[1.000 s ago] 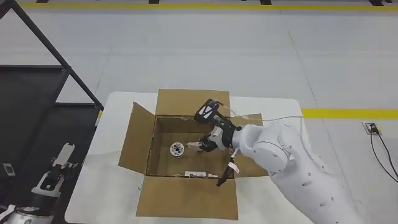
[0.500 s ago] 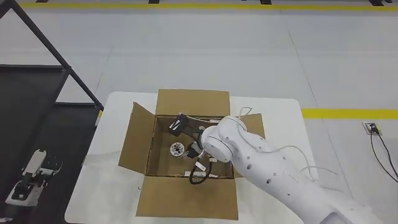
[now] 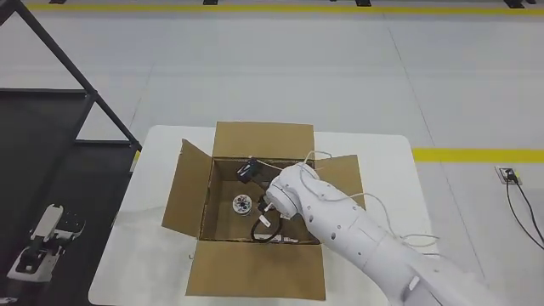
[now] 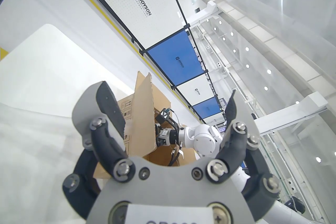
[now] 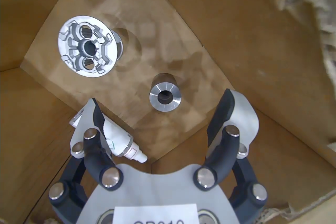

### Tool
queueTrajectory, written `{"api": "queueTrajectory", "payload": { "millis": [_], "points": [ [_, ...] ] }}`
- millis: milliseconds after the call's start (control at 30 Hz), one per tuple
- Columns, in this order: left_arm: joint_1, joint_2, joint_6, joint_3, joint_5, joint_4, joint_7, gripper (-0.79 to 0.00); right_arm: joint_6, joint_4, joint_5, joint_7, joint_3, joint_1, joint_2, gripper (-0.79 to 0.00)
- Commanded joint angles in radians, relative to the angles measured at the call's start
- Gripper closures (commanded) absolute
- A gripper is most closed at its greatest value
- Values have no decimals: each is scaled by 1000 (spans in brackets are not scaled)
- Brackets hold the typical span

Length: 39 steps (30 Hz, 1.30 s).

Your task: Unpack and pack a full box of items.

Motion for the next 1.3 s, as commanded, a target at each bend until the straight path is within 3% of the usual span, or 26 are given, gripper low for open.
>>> {"api": "queueTrajectory", "payload": {
  "millis": [0,133,200,333,367,533,600,633,667,1000,1267],
  "points": [
    [0,0,0,0,0,0,0,-785,-9,41,5,-8,-1,3,-14,-785],
    [0,0,0,0,0,0,0,-785,-26,109,7,-28,-3,6,-41,-785],
    [0,0,0,0,0,0,0,-785,-28,142,8,-33,-3,7,-53,-745],
    [0,0,0,0,0,0,0,-785,-42,200,9,-46,-2,10,-75,-493],
    [0,0,0,0,0,0,0,-785,-46,212,10,-50,-1,11,-80,-385],
    [0,0,0,0,0,0,0,-785,-72,267,15,-67,6,15,-103,-317],
    [0,0,0,0,0,0,0,-785,-80,287,13,-74,8,17,-111,-240],
    [0,0,0,0,0,0,0,-785,-84,294,14,-77,10,19,-115,-95],
    [0,0,0,0,0,0,0,-785,-90,301,14,-82,12,22,-118,0],
    [0,0,0,0,0,0,0,-785,-179,272,31,-96,59,51,-119,0],
    [0,0,0,0,0,0,0,-785,-149,23,-37,-22,128,15,-49,0]
  ]
}}
